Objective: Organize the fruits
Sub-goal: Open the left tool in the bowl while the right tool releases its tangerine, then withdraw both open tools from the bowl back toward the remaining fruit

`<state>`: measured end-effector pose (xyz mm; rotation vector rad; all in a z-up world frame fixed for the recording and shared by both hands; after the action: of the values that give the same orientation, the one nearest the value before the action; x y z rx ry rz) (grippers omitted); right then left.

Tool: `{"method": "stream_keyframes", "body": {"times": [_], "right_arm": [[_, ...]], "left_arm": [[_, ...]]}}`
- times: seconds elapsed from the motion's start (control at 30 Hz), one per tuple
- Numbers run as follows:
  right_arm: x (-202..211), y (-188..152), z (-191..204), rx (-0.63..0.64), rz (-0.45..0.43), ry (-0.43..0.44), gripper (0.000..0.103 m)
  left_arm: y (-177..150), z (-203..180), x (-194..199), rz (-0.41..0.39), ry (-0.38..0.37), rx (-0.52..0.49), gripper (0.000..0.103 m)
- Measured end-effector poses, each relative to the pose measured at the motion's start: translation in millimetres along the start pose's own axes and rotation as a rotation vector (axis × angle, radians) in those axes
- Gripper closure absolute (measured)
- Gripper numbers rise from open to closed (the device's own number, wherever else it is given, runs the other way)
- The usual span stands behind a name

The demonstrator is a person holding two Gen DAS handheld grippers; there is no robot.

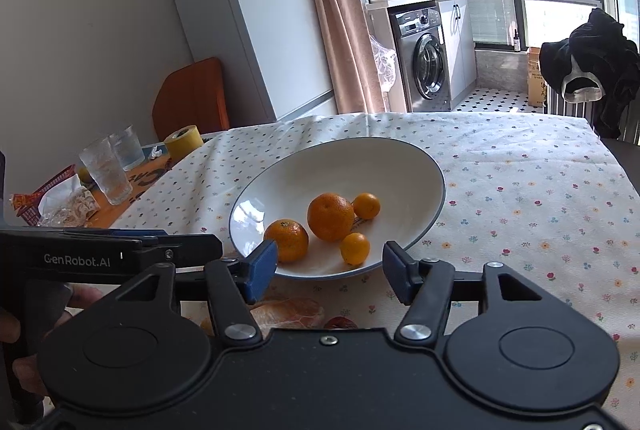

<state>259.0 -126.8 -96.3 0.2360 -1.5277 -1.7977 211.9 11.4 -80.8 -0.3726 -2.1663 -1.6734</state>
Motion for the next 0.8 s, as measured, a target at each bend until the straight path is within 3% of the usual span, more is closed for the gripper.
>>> {"method": "stream_keyframes", "body": {"times": [0.37, 0.57, 0.8], "right_arm": [[31, 1, 19, 0.024, -0.029, 0.010, 0.021], [45, 5, 25, 0.025, -0.043, 0.005, 0.007], [56, 6, 29, 0.012, -0.050, 0.001, 0.000]], "left_arm": [[-8, 7, 34, 0.002, 0.021, 0.024, 0.014], [-3, 6, 52, -0.042, 0.025, 0.011, 0.002], [-2, 8, 65, -0.066, 0.034, 0.013, 0.000]]}}
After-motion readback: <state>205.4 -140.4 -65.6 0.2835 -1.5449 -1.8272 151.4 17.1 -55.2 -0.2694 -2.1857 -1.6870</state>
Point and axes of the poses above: each gripper's, at about its wrist camera, not at the fingertips, and x roughly against the way its jaws point, z to its left, y to its top, the point moved 9 cm from there along -x, roughly the way its jaws point, and after that the axes turned 12 degrees about -z, right-handed, at the moved point
